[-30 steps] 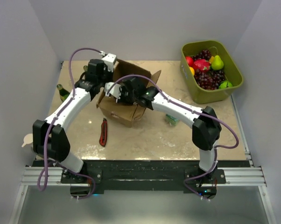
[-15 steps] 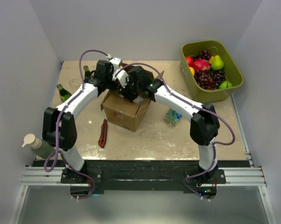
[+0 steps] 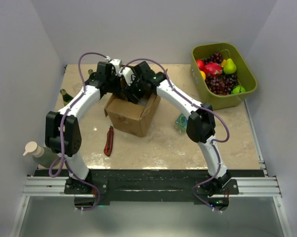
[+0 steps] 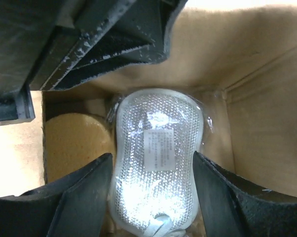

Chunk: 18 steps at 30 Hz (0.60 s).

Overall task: Unpack the express box
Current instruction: Pick up the product from the express box.

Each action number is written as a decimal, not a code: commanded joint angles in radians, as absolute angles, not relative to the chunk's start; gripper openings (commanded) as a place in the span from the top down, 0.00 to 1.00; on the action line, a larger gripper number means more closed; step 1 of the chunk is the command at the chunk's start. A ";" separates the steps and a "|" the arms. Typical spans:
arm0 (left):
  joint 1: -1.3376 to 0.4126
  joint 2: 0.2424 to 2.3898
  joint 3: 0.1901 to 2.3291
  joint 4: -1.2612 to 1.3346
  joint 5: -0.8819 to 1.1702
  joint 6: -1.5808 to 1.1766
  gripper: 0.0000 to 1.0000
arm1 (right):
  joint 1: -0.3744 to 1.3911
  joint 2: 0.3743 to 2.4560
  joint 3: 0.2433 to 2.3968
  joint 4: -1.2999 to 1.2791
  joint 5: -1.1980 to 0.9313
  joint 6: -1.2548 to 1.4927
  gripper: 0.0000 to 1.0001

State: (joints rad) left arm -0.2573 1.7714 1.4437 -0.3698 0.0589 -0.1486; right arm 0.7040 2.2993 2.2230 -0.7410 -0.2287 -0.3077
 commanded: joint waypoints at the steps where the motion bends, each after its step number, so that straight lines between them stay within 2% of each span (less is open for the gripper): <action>1: -0.276 1.787 1.505 -0.250 0.178 -0.241 0.86 | 0.700 2.376 2.102 -1.057 -0.282 -0.282 0.33; 2: -0.269 1.784 1.505 -0.249 0.248 -0.238 0.78 | 0.692 2.350 2.073 -1.058 -0.293 -0.322 0.34; 3: -0.258 1.778 1.506 -0.242 0.280 -0.239 0.64 | 0.684 2.298 2.027 -1.060 -0.301 -0.337 0.35; 6: -0.230 1.752 1.485 -0.215 0.404 -0.258 0.51 | 0.670 2.176 1.929 -1.019 -0.348 -0.397 0.36; 10: -0.180 1.755 1.407 -0.094 0.647 -0.350 0.47 | 0.666 2.021 1.746 -0.789 -0.336 -0.492 0.33; 11: -0.172 1.764 1.396 -0.092 0.681 -0.363 0.47 | 0.667 2.023 1.741 -0.798 -0.325 -0.526 0.33; 15: -0.156 1.775 1.344 -0.055 0.730 -0.406 0.53 | 0.669 2.195 1.934 -0.951 -0.272 -0.480 0.32; 18: -0.156 1.776 1.318 -0.043 0.735 -0.420 0.54 | 0.673 2.243 1.912 -0.901 -0.256 -0.448 0.30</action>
